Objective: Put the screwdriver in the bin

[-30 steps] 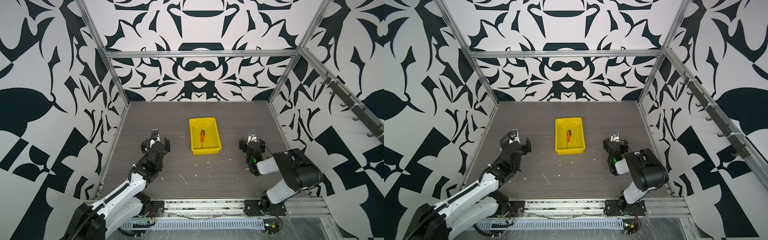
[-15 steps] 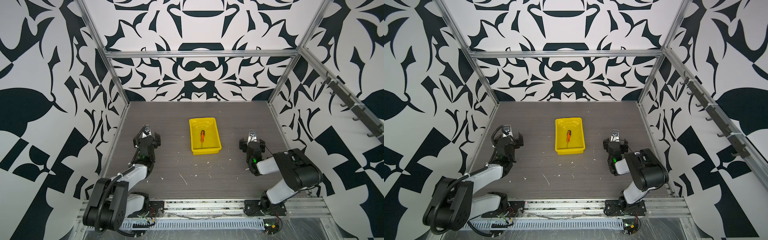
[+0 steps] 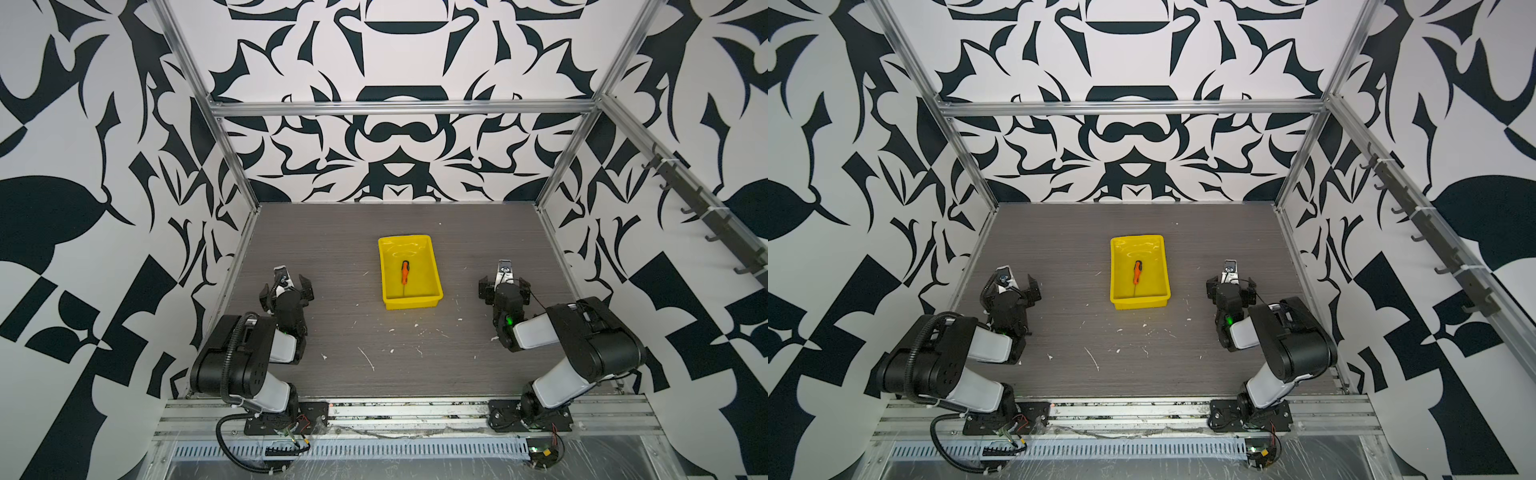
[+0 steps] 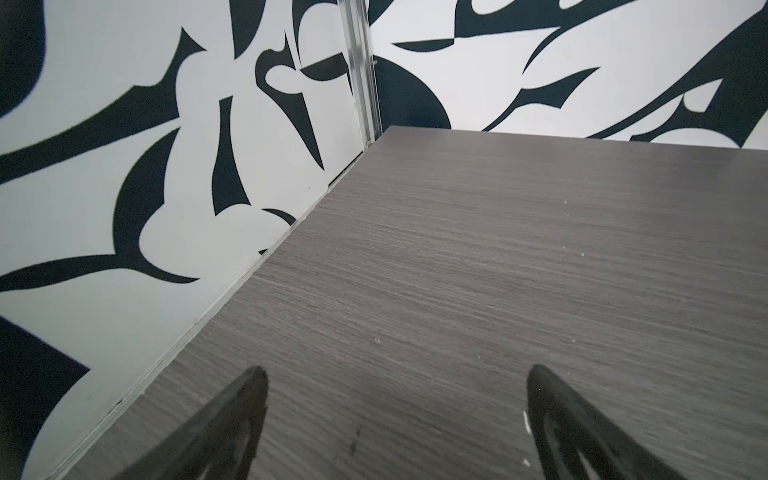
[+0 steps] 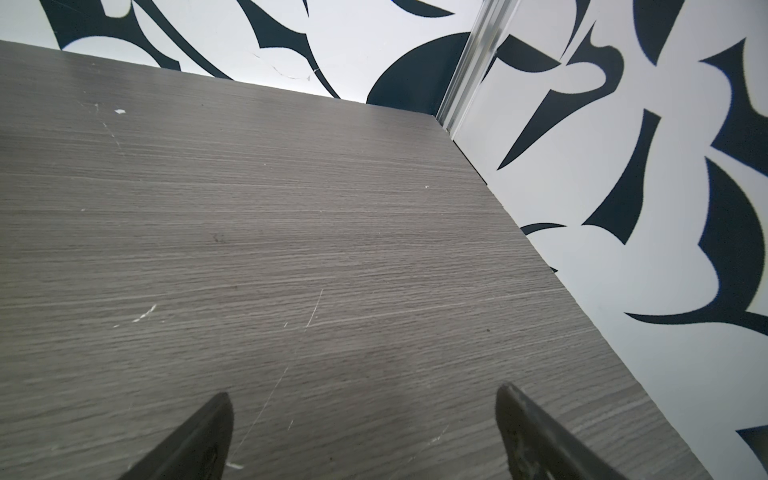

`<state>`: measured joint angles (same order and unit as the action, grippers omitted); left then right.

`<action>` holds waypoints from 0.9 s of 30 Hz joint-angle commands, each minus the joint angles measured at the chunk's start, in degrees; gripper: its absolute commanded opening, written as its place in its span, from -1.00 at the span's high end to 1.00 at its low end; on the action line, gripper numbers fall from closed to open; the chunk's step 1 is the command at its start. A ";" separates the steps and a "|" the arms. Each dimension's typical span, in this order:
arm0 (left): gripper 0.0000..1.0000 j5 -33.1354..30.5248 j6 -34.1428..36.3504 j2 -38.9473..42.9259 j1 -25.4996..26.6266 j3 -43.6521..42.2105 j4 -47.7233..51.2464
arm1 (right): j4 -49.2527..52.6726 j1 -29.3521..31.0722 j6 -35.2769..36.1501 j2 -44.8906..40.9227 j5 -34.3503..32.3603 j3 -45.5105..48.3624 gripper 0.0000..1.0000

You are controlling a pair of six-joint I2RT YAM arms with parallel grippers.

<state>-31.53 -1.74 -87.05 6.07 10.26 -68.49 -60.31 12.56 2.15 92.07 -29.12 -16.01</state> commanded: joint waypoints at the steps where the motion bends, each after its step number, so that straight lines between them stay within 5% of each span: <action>1: -1.00 1.01 -0.66 0.70 -0.18 3.33 2.06 | -1.93 -0.16 -0.04 -0.98 0.07 -1.31 -1.00; 6: -0.99 6.52 -2.82 -0.54 -3.07 5.52 6.74 | -1.97 -0.16 -0.12 -0.97 0.09 -1.32 -1.00; 9: -0.99 7.95 -1.79 -4.76 -4.13 4.27 -2.16 | -1.94 -0.20 -0.18 -1.00 0.11 -1.31 -1.00; 13: -0.99 12.37 -1.73 -1.96 -4.50 10.26 14.98 | -1.94 -0.25 -0.13 -1.02 0.16 -1.33 -1.00; 15: -0.99 15.74 -3.20 -2.42 -6.47 10.09 13.37 | -1.96 -0.21 -0.13 -1.01 0.20 -1.30 -1.00; 27: -1.00 15.84 -3.09 -2.08 -6.48 10.58 14.88 | -1.00 -0.64 -0.83 -0.93 0.84 -1.78 -1.00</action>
<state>-16.56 -4.25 -89.95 -0.27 20.60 -54.06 -60.27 12.32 1.96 92.07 -28.73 -16.19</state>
